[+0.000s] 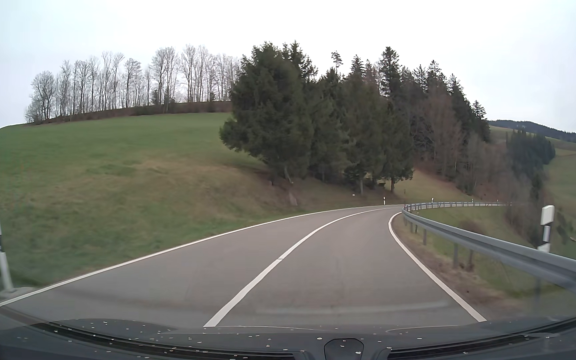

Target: Follow the waypoints while adhering to traffic rules and regulations

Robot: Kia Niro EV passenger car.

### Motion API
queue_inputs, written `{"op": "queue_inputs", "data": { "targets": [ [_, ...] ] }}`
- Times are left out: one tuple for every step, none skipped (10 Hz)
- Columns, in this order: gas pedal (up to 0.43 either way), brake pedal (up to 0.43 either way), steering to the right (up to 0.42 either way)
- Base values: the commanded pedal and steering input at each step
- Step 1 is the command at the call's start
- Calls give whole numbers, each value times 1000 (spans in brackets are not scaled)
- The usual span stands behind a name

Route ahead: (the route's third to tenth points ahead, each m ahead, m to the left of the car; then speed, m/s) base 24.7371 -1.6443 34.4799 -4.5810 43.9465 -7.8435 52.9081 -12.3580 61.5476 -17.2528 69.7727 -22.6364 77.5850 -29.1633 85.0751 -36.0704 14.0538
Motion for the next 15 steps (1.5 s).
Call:
{"op": "queue_inputs", "data": {
  "targets": [
    [0, 0, 45],
    [0, 0, 47],
    [0, 0, 45],
    [0, 0, 41],
    [0, 0, 43],
    [0, 0, 45],
    [0, 0, 46],
    [0, 0, 46],
    [0, 0, 47],
    [0, 0, 45],
    [0, 0, 42],
    [0, 0, 41],
    [0, 0, 40],
    [0, 0, 41],
    [0, 0, 42]
  ]
}}
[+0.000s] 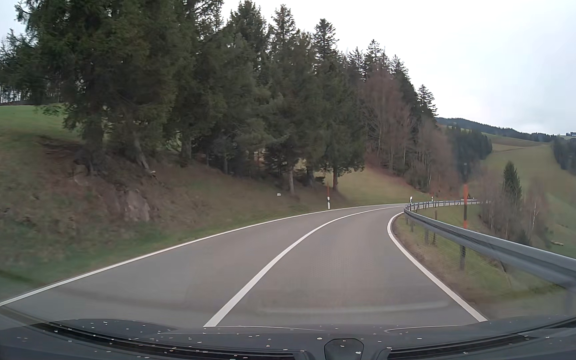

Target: Follow the waypoints while adhering to traffic rules and regulations

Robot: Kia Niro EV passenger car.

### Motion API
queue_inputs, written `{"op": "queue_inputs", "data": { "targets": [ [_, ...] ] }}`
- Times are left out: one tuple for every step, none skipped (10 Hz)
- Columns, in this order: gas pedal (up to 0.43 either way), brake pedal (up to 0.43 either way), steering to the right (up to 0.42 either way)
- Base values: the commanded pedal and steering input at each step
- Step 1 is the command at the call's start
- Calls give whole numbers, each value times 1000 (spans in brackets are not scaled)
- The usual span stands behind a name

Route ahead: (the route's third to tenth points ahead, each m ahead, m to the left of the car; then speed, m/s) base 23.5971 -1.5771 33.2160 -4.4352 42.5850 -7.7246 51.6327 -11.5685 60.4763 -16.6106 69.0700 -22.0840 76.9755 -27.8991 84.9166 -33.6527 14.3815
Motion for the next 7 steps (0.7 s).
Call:
{"op": "queue_inputs", "data": {
  "targets": [
    [0, 0, 44],
    [0, 0, 48],
    [0, 0, 51],
    [0, 0, 54],
    [0, 0, 54],
    [0, 0, 54],
    [0, 0, 54]
  ]
}}
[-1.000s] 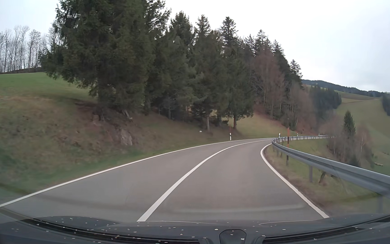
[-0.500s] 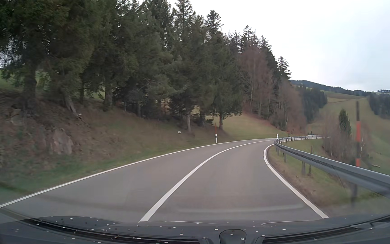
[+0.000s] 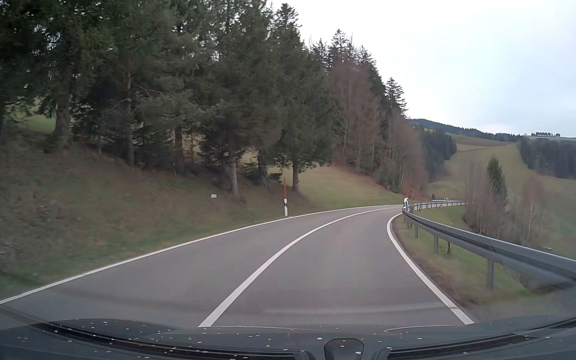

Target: Follow the waypoints while adhering to traffic rules and regulations

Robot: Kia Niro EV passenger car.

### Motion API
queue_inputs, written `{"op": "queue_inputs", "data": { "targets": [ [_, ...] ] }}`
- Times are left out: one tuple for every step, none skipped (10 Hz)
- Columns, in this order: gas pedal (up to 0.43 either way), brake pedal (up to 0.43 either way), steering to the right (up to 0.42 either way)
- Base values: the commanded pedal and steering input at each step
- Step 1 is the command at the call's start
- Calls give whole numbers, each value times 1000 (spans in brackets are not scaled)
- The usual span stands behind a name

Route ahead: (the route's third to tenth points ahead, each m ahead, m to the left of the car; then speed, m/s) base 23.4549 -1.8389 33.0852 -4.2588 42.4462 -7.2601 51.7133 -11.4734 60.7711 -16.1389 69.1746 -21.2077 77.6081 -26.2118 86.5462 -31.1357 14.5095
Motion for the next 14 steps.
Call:
{"op": "queue_inputs", "data": {
  "targets": [
    [0, 0, 54],
    [0, 0, 53],
    [0, 0, 52],
    [0, 0, 51],
    [0, 0, 51],
    [0, 0, 49],
    [0, 0, 46],
    [0, 0, 43],
    [0, 0, 42],
    [0, 0, 43],
    [0, 0, 44],
    [0, 0, 44],
    [0, 0, 44],
    [0, 0, 44]
  ]
}}
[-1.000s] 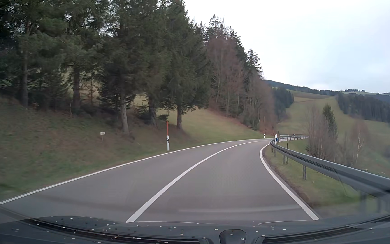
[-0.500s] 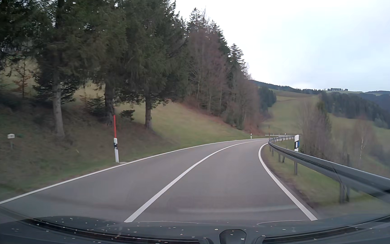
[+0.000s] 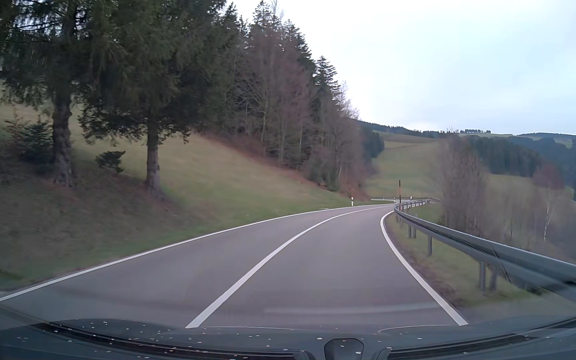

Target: Follow the waypoints while adhering to traffic rules and regulations

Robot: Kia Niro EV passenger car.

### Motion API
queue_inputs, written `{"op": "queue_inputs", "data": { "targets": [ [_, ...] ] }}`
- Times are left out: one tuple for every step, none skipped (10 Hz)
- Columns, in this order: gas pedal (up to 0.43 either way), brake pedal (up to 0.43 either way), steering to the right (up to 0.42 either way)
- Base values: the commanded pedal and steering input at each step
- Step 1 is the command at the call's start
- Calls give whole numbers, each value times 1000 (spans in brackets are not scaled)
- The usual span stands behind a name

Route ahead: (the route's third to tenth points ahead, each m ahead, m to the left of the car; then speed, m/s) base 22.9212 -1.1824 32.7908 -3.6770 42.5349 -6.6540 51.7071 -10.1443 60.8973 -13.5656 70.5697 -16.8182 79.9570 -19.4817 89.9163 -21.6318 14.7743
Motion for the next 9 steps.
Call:
{"op": "queue_inputs", "data": {
  "targets": [
    [0, 0, 44],
    [0, 0, 43],
    [0, 0, 41],
    [0, 0, 40],
    [0, 0, 40],
    [0, 0, 39],
    [0, 0, 40],
    [0, 0, 40],
    [0, 0, 40]
  ]
}}
